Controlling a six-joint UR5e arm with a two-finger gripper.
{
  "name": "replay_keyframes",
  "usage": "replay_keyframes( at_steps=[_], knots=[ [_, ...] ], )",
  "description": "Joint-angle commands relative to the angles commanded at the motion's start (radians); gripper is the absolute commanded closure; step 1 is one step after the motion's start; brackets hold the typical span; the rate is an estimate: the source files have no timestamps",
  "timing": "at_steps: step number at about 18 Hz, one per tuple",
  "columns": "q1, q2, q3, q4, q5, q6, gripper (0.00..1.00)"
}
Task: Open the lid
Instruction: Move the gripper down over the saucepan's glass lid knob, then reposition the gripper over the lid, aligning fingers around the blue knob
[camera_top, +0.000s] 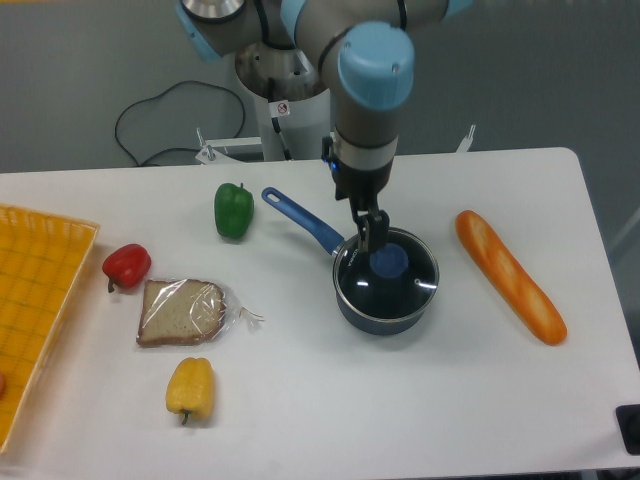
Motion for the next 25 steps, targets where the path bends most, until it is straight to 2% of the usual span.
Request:
replay_keyframes(
  at_steps=[6, 11, 14, 16, 19, 25],
  knots=[
    [0.049, -0.014, 0.026, 0.015, 0.006, -0.051, 0.0],
    [0.087, -0.021, 0.028, 0.028, 0.008, -0.18, 0.0],
    [0.089, -0.048, 0.025, 0.077, 0.009, -0.258, 0.0],
    [0.087, -0.057, 0.023, 0.08, 0.008, -0.313, 0.0],
    [0.089, -0.071, 0.025, 0.087, 0.006, -0.321, 0.0],
    [0.084, -0.114, 0.018, 0.166, 0.006, -0.385, 0.0]
  ],
)
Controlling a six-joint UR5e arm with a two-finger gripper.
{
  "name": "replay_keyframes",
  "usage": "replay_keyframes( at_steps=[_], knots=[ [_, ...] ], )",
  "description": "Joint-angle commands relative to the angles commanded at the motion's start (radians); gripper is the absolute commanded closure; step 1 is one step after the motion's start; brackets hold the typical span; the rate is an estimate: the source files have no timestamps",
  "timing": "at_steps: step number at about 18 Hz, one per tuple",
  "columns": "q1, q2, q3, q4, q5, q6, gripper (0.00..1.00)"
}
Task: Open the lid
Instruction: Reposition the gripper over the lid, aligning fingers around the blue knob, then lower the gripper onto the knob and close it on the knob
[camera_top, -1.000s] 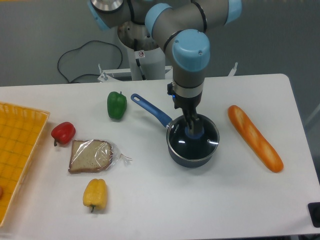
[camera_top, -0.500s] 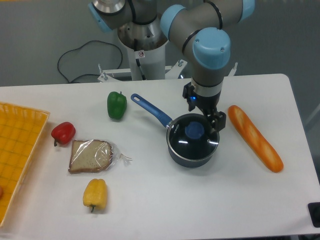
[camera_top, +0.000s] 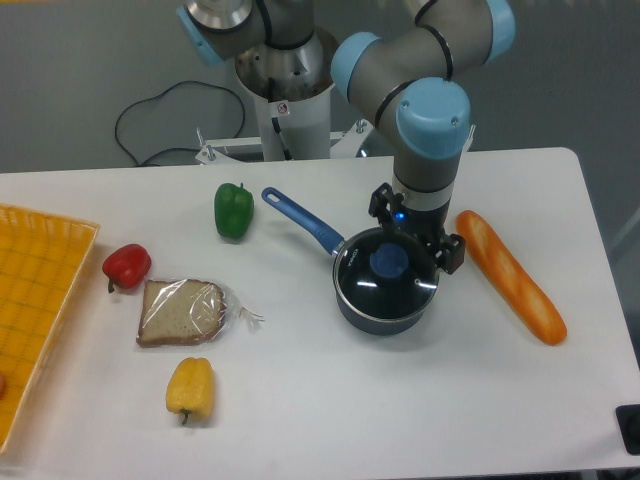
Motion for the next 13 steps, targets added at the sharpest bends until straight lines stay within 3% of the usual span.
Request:
replay_keyframes(
  at_steps=[13],
  knots=[
    [-0.021, -0.008, -0.002, 0.008, 0.024, -0.002, 0.0]
  ],
)
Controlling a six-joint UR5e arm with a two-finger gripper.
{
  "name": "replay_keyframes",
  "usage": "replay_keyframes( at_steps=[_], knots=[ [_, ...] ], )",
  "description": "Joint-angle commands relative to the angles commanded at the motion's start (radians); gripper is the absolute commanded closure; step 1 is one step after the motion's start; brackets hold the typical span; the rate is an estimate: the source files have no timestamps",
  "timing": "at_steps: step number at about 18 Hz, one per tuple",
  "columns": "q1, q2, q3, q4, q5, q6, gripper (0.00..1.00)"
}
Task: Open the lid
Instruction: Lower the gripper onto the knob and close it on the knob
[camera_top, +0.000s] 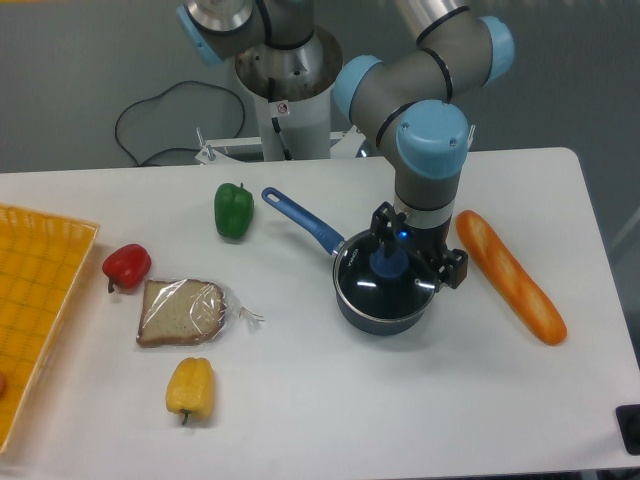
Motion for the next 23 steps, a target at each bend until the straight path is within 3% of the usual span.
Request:
replay_keyframes(
  at_steps=[10, 23],
  knots=[
    [-0.023, 0.011, -0.054, 0.008, 0.014, 0.003, 0.0],
    [-0.023, 0.008, -0.074, 0.015, 0.015, 0.008, 0.0]
  ],
)
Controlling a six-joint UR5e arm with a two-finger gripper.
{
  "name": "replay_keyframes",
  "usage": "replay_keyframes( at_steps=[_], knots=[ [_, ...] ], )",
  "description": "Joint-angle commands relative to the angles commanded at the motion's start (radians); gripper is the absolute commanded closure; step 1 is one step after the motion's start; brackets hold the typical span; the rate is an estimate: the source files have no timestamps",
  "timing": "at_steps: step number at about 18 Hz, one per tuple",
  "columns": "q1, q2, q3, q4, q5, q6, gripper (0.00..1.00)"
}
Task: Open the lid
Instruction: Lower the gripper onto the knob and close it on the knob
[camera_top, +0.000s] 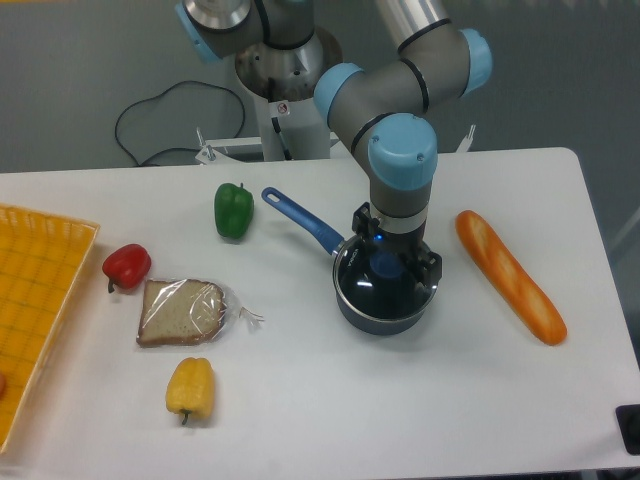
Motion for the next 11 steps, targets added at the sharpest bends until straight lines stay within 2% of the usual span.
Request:
replay_keyframes(
  at_steps=[11],
  knots=[
    [0.003, 0.0, -0.015, -0.002, 0.0, 0.0, 0.0]
  ],
)
